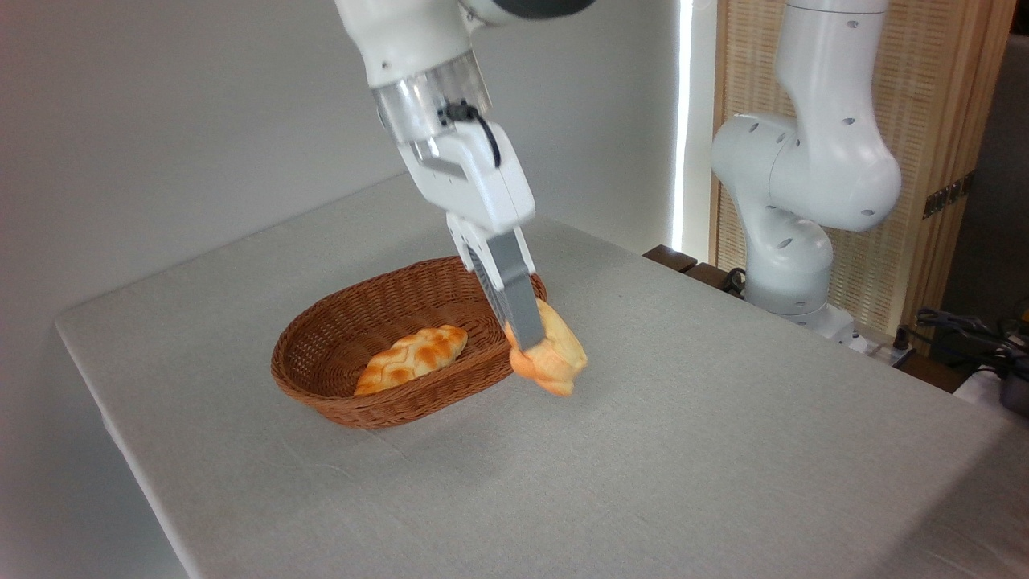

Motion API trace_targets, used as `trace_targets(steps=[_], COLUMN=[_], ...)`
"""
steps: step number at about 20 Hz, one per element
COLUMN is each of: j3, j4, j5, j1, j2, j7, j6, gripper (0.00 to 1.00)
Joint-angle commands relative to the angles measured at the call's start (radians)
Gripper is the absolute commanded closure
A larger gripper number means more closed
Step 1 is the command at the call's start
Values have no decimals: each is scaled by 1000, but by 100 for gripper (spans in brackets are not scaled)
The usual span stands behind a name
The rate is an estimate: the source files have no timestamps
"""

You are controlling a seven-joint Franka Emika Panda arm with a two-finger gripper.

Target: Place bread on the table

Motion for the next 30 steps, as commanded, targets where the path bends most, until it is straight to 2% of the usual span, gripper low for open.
trace_targets(steps=[1, 22, 23, 24, 27, 30], j3=[18, 19, 19, 20, 34, 22], j4=[2, 8, 13, 21, 102, 160], j5=[23, 7, -3, -38, -173, -226], j1=[-6, -11, -11, -11, -5, -3], j2=[12, -11, -25, -36, -51, -34], j7=[5, 3, 2, -1, -47, -137], j6=[-13, -25, -25, -25, -57, -75], gripper=[0, 0, 0, 0, 0, 0])
